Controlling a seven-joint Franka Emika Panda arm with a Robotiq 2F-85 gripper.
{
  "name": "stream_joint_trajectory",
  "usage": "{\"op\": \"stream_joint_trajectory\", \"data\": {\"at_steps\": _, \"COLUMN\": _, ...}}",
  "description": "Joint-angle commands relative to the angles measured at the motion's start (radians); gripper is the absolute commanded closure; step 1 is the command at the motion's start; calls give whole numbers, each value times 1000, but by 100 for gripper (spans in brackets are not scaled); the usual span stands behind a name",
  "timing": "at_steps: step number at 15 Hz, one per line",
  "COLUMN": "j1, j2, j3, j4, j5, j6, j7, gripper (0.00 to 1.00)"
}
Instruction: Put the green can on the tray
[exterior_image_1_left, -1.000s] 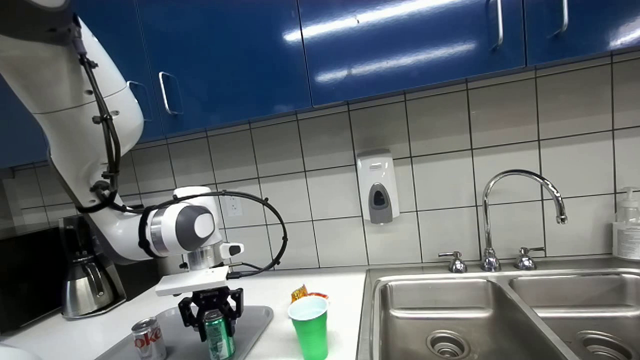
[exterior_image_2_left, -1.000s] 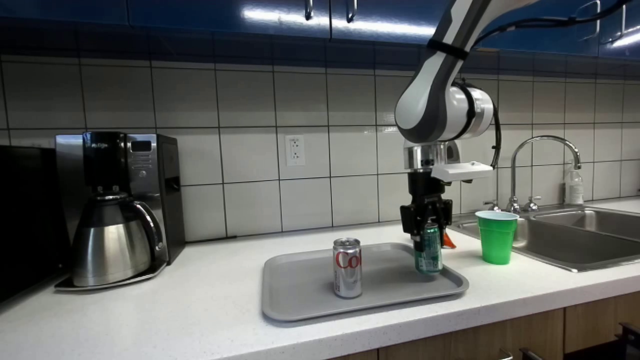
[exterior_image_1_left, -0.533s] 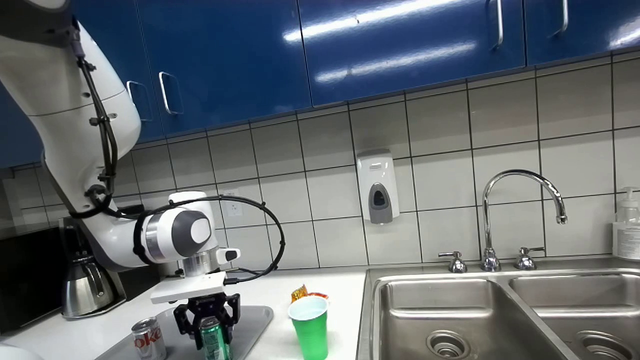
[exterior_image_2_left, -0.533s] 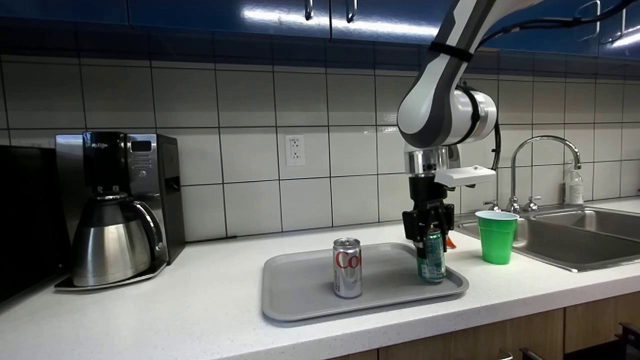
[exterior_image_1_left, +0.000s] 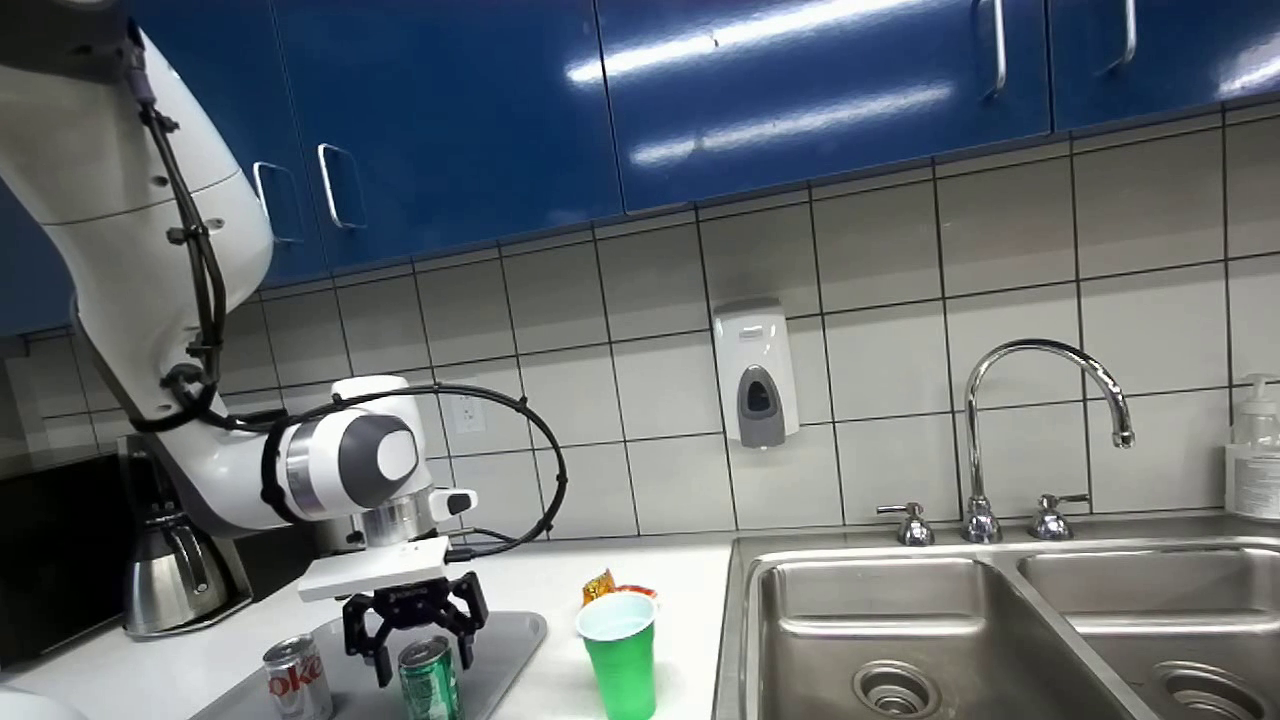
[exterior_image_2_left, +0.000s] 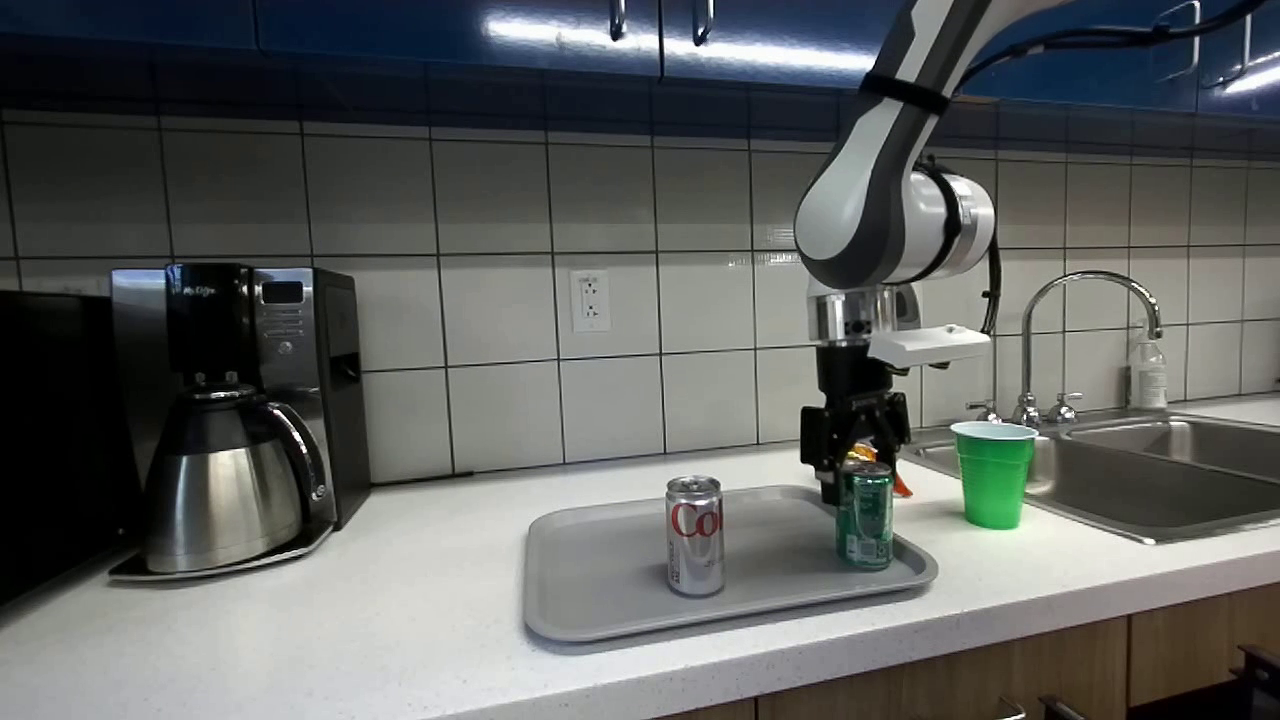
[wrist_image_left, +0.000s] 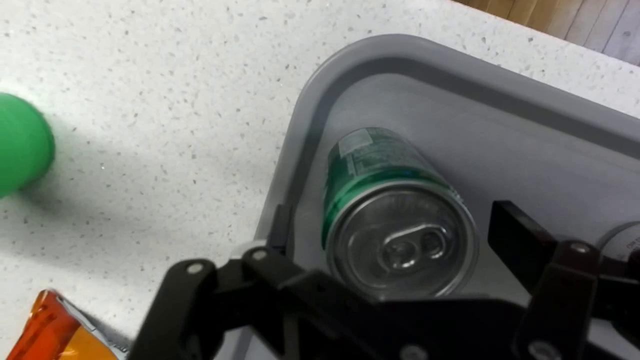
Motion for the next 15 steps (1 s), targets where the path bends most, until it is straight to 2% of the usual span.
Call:
{"op": "stream_joint_trajectory", "data": {"at_steps": 1, "j1": 0, "j2": -81, "j3": 13, "j4": -38, "j5": 4, "j6": 13, "j7": -23, "gripper": 0}}
{"op": "stream_joint_trajectory", "data": {"at_steps": 10, "j1": 30, "j2": -240, "j3": 4, "j4": -100, "j5": 39, "j6": 39, "j7": -72, "gripper": 0}}
{"op": "stream_joint_trajectory", "data": {"at_steps": 15, "j1": 43, "j2": -358, "j3": 7, "j4": -170, "j5": 13, "j6": 71, "j7": -50, "gripper": 0}}
